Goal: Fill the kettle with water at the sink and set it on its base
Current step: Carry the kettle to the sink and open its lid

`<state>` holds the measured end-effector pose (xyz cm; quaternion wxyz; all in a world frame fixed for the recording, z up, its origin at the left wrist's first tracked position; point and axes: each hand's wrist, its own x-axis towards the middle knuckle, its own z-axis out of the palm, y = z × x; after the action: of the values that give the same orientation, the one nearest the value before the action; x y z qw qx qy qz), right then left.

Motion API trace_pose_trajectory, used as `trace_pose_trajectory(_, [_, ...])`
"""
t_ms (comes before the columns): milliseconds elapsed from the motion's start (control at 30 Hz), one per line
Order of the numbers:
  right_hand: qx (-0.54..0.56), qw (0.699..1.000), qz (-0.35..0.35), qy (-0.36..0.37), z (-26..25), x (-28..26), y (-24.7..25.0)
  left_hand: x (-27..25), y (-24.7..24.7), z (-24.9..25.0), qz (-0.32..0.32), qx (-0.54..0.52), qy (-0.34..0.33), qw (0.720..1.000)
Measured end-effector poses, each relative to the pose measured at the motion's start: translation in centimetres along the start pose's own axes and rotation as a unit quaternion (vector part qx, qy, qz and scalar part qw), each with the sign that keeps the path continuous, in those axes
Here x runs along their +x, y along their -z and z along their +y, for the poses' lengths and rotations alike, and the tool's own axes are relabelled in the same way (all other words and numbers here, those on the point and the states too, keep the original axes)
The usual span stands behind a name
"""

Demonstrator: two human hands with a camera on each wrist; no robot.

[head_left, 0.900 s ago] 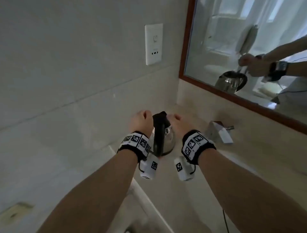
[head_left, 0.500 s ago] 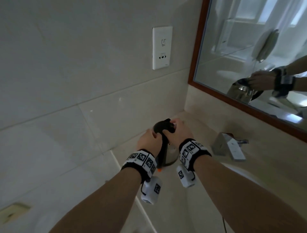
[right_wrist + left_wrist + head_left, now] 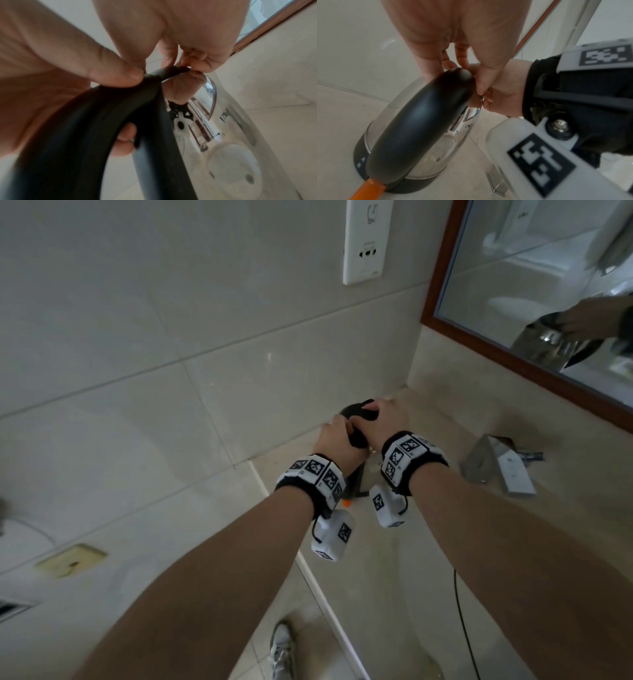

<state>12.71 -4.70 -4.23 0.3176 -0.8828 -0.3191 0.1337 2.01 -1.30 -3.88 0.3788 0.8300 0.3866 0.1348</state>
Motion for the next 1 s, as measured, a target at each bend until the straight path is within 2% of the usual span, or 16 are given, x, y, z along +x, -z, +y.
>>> trace_pose_trajectory(133, [0.008, 1.0, 0.004, -0.013, 0.4, -0.2, 0.3, -0.1, -0.4, -0.1, 0.001, -0.031, 0.005, 1.0])
trace_pose_trajectory(300, [0.012, 0.999, 0.036, 0.014, 0.5, -1.3, 0.8, -0.6, -1.0, -0.5, 0.006, -0.068, 0.029, 0.997])
trace_pose_trajectory(433, [0.014, 0.989, 0.079, 0.124, -1.0, -2.7, 1.5, -0.4, -1.3, -0.3, 0.028, -0.096, 0.1, 0.99])
trace_pose_trajectory(500, [0.016, 0.983, 0.1, 0.156, -1.4, -3.9, 1.8, -0.8, -1.6, -0.4, -0.011, -0.051, 0.161, 0.986])
trace_pose_trajectory(533, [0.014, 0.981, 0.106, 0.163, -1.4, -4.7, 1.8, -1.1, -1.7, -0.5, -0.039, -0.011, 0.166, 0.985])
trace_pose_trajectory(600, [0.002, 0.975, 0.126, 0.182, -1.1, -6.1, 1.6, -1.5, -1.6, -0.6, -0.086, 0.025, 0.136, 0.987])
trace_pose_trajectory(667, [0.024, 0.972, 0.155, 0.174, -0.7, -7.3, 1.8, -1.3, -1.8, -1.0, -0.133, 0.069, 0.127, 0.981])
trace_pose_trajectory(733, [0.056, 0.972, 0.183, 0.138, -0.6, -8.4, 2.3, -1.0, -2.3, -1.5, -0.179, 0.049, 0.158, 0.97])
trace_pose_trajectory(833, [0.112, 0.969, 0.198, 0.094, -0.2, -10.4, 3.0, -1.7, -4.3, -2.9, -0.173, -0.019, 0.196, 0.965])
trace_pose_trajectory(1000, [0.079, 0.969, 0.223, 0.071, 1.4, -14.9, 6.1, -8.4, -5.4, -0.6, -0.219, -0.045, 0.136, 0.965])
